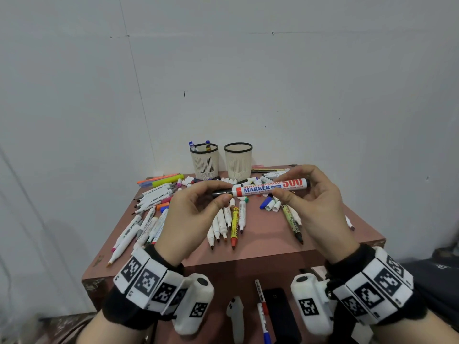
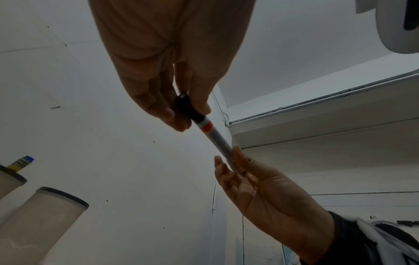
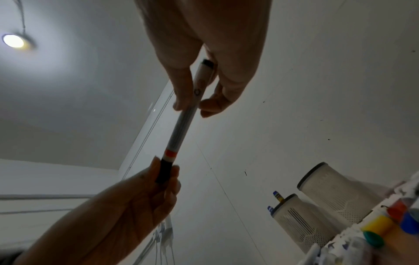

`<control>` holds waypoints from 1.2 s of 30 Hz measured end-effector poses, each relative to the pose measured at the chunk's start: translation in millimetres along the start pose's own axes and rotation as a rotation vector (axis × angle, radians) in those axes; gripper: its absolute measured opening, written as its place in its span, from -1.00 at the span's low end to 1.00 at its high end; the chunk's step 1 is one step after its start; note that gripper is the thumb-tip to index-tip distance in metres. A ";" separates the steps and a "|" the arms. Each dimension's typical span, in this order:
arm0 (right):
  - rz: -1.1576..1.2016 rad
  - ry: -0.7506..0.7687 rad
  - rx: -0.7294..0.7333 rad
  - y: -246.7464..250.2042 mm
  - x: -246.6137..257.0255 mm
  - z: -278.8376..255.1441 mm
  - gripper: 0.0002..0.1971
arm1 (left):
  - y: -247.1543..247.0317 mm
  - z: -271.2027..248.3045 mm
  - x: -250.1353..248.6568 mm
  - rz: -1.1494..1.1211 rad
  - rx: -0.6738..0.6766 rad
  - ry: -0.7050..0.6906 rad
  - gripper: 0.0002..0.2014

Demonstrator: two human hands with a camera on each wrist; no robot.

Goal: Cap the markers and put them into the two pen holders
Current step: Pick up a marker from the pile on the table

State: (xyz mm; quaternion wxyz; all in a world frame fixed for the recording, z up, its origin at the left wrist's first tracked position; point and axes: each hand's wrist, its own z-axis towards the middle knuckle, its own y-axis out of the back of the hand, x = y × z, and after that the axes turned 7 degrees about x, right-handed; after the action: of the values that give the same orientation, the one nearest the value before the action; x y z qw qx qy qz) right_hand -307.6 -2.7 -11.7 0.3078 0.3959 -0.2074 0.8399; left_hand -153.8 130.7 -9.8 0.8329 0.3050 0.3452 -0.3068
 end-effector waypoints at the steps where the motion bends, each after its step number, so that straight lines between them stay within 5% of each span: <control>1: 0.003 -0.002 -0.009 2.6 0.9 2.1 -0.71 | 2.3 0.8 0.1 0.020 0.003 -0.007 -0.80; 9: -0.094 0.012 0.013 8.9 14.4 8.7 -0.83 | 11.3 16.4 -8.3 0.328 0.203 0.026 -0.81; 15: -0.188 0.036 0.090 -0.8 22.6 15.2 -0.78 | -1.5 33.3 -36.4 0.204 0.333 0.004 -0.79; 27: -0.476 0.033 0.239 18.3 15.5 49.2 -0.59 | 19.6 68.4 -18.6 0.392 0.237 0.024 -0.77; 31: -0.842 -0.060 0.420 36.7 -7.3 73.7 -0.69 | 36.0 92.7 -6.5 0.552 0.204 0.062 -0.54; 36: -1.340 -0.163 0.831 54.3 -36.5 100.2 -0.69 | 52.9 127.8 10.4 0.583 0.134 0.064 -0.32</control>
State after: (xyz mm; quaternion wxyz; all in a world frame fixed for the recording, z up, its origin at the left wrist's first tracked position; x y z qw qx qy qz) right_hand -272.6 -114.3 13.8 0.5589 0.5793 0.3838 0.4526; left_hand -60.1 68.7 71.6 0.8526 0.4552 0.2478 -0.0671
